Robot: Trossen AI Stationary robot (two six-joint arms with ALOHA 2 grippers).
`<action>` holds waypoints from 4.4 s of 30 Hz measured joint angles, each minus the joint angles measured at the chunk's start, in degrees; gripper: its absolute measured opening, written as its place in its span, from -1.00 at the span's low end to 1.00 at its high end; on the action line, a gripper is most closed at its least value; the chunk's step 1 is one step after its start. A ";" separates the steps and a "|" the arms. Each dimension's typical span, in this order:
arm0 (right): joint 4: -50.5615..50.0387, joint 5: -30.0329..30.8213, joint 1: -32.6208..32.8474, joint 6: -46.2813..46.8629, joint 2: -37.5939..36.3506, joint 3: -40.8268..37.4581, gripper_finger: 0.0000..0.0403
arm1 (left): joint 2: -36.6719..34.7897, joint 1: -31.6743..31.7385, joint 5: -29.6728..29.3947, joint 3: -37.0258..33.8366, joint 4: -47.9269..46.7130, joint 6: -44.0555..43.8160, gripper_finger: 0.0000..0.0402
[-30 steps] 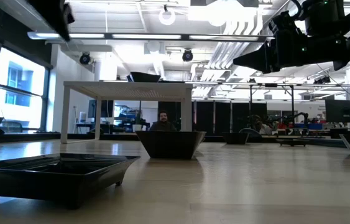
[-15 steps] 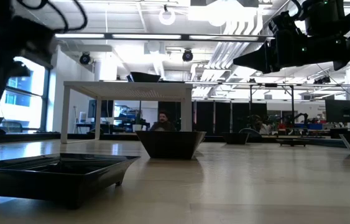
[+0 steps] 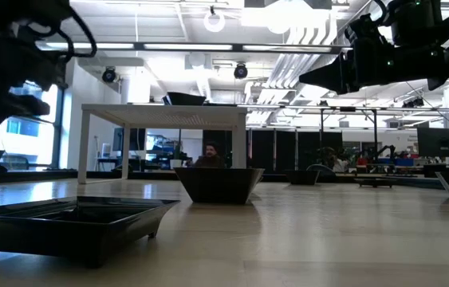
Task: Pick & Place Mini shaped plates
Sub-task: Put the black square plate on the shelf
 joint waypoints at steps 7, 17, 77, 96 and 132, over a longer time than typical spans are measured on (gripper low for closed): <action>-0.02 0.00 0.02 0.00 0.00 0.00 -0.99 | 7.33 0.00 3.47 -0.02 -0.06 3.16 -0.57; -0.26 0.00 0.00 0.00 0.00 0.00 -0.99 | 10.93 0.00 3.46 0.02 -0.03 3.35 -0.57; -0.39 0.00 0.01 -0.02 0.00 0.00 -0.99 | 14.55 6.82 -0.95 17.60 -10.81 5.42 -0.99; -0.42 -0.02 0.02 0.20 0.01 0.00 -0.99 | -1.83 40.49 -12.32 42.27 -13.42 1.07 -1.00; -0.45 0.00 0.01 0.09 0.01 0.00 -0.99 | 19.56 84.11 20.84 45.40 0.13 -6.04 -1.00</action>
